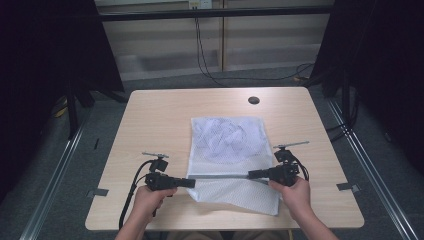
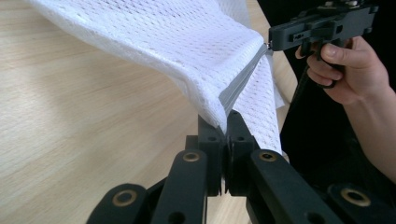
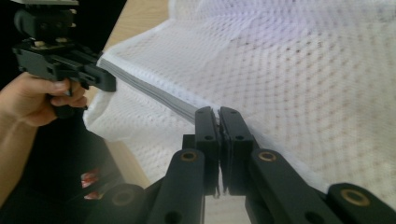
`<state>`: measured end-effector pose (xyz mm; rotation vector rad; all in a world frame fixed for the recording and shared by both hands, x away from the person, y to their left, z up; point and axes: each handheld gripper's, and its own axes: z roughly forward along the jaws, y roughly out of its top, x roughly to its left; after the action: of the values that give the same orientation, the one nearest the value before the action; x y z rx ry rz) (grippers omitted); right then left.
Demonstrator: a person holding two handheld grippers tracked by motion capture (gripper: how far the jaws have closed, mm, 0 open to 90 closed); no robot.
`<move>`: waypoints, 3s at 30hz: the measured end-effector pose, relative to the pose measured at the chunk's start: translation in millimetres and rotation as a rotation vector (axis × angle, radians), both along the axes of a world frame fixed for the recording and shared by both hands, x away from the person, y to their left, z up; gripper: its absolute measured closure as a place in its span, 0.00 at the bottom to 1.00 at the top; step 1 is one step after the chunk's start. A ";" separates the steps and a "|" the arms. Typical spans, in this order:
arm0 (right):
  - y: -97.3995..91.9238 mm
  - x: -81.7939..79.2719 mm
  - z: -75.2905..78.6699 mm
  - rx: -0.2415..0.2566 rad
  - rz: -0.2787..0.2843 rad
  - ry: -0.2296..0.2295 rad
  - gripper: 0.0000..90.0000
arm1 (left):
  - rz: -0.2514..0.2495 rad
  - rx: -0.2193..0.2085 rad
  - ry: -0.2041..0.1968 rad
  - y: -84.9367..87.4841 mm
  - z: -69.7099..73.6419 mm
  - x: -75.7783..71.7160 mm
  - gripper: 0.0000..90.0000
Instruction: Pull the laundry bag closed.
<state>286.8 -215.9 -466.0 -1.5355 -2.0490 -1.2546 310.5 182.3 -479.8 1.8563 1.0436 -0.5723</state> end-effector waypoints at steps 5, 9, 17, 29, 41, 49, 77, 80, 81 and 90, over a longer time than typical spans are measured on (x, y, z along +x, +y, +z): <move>-5.8 -0.4 -1.1 0.007 -0.010 0.009 0.97 | 0.003 0.004 -0.001 0.7 -1.1 0.7 0.98; -7.8 -1.0 -0.6 0.005 -0.011 0.003 0.97 | -0.004 0.002 0.004 -0.2 -1.6 0.7 0.98; -15.3 -1.6 -0.5 0.005 -0.025 -0.004 0.97 | -0.006 0.011 -0.001 2.1 -1.3 0.5 0.98; -22.2 -3.8 -0.9 0.001 -0.028 0.000 0.97 | -0.005 0.007 0.005 1.3 -1.9 -0.3 0.98; -26.3 -4.7 -0.3 -0.002 -0.028 -0.009 0.97 | 0.003 0.003 0.012 3.0 -1.4 -1.3 0.98; -26.7 -5.1 0.3 0.000 -0.026 -0.003 0.97 | -0.005 0.006 0.012 3.0 -2.0 -1.8 0.98; -37.3 -8.9 1.9 -0.007 -0.041 -0.002 0.97 | -0.003 0.004 0.018 4.1 -3.6 -3.7 0.98; -37.3 -8.3 1.6 -0.016 -0.041 -0.012 0.97 | 0.001 0.003 0.018 6.3 -3.8 -3.5 0.98; -37.9 -8.2 1.4 -0.016 -0.041 -0.011 0.97 | 0.007 0.005 0.018 7.0 -3.4 -3.6 0.98; -47.0 -10.8 0.7 -0.024 -0.060 -0.010 0.97 | 0.007 -0.003 0.030 8.3 -3.6 -3.9 0.98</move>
<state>275.9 -262.9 -465.3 -1.6157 -2.0455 -1.2656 306.6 190.6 -483.4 1.8462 1.0679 -0.5985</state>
